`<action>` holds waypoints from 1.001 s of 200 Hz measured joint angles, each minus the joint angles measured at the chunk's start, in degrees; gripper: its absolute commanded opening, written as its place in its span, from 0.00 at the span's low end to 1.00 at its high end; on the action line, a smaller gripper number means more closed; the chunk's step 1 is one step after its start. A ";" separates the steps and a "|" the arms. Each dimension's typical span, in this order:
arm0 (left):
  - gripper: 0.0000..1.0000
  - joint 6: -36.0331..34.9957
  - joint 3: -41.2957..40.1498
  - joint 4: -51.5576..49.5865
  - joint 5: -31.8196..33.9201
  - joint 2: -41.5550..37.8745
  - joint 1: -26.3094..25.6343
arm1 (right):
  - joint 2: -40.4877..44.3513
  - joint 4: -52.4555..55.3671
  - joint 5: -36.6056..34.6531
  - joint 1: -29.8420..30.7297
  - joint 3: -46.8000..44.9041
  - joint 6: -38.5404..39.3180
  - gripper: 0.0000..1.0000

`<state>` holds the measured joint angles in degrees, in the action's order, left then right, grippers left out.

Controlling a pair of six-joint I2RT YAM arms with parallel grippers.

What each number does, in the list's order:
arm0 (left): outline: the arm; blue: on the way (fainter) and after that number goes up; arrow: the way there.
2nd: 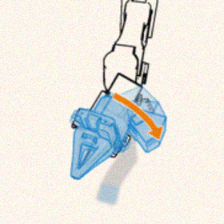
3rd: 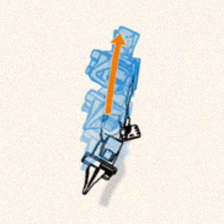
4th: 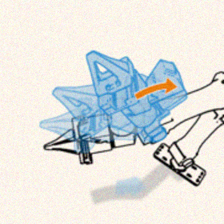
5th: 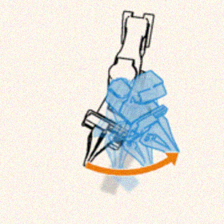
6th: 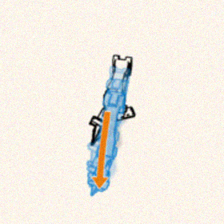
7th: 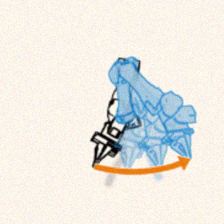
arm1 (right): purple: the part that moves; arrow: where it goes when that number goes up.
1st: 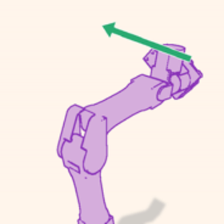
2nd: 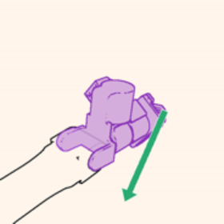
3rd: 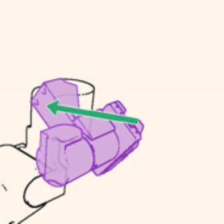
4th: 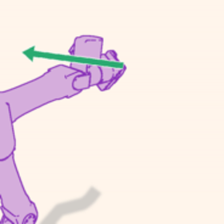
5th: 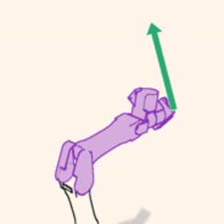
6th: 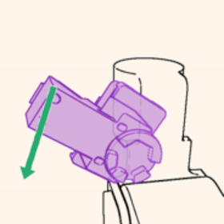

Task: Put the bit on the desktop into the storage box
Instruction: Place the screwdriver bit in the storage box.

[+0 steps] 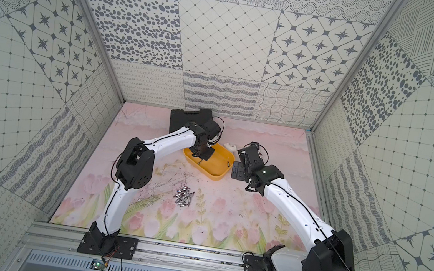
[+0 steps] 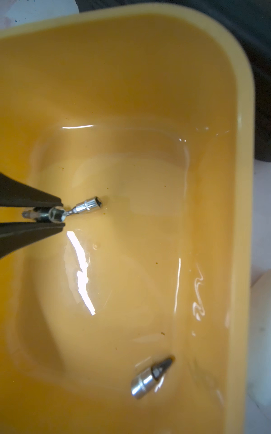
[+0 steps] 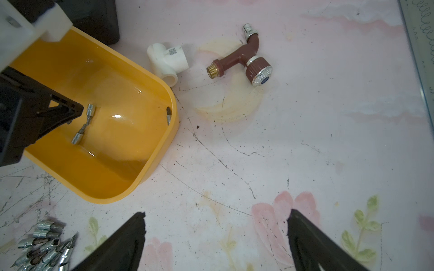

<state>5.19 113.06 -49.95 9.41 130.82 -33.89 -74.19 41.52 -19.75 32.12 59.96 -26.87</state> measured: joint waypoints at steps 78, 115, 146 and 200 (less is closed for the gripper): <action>0.10 -0.02 0.02 -0.55 -0.02 1.25 0.00 | 0.00 0.00 0.04 -0.02 0.00 -0.11 0.97; 0.11 -0.02 0.02 -0.57 0.00 1.29 0.02 | 0.00 0.00 0.13 -0.11 -0.02 -0.22 0.97; 0.13 -0.02 0.02 -0.57 0.04 1.29 0.04 | 0.00 0.00 0.20 -0.11 -0.02 -0.22 0.97; 0.31 -0.52 0.00 -0.59 0.37 1.18 0.07 | 0.00 0.00 0.22 -0.11 -0.02 -0.22 0.97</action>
<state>4.67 113.06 -50.54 9.78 132.00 -33.82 -74.19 41.52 -19.53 32.01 59.94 -27.09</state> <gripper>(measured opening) 0.246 0.966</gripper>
